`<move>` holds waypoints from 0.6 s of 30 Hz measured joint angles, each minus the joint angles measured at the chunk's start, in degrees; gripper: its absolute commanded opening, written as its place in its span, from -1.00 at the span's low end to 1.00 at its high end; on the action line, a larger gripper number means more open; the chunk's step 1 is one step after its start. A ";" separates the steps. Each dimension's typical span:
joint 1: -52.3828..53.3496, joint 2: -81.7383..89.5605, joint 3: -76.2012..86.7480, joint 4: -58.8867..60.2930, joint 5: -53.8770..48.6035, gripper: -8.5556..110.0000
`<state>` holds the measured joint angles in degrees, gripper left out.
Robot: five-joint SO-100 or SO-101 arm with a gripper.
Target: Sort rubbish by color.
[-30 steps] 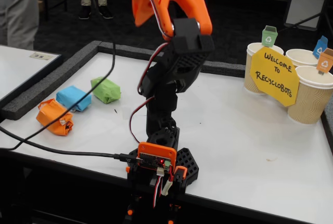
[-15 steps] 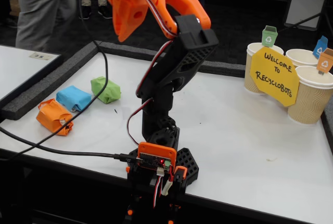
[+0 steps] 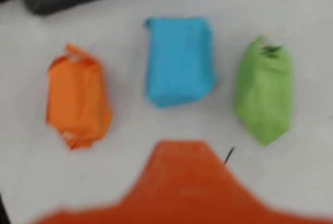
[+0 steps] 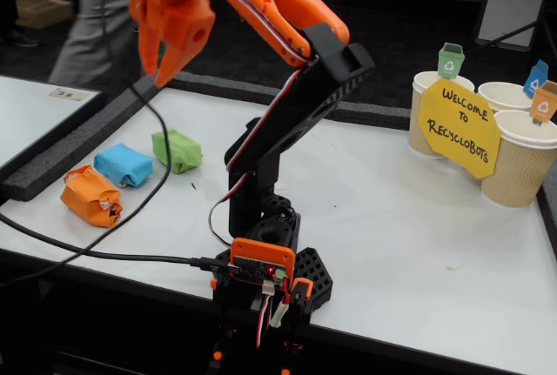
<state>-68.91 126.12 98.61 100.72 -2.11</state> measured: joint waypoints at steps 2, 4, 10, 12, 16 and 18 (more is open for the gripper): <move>-1.49 0.00 1.05 0.00 0.00 -0.83; -3.52 0.00 1.85 0.00 0.00 -0.83; -5.80 0.00 2.11 0.00 0.00 -0.84; -5.80 -0.18 2.11 0.00 0.00 -0.84; -4.92 -3.69 1.76 0.00 -1.49 -0.84; -4.04 -6.50 0.97 -0.26 -3.43 -0.84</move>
<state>-72.95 119.62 99.58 100.46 -5.54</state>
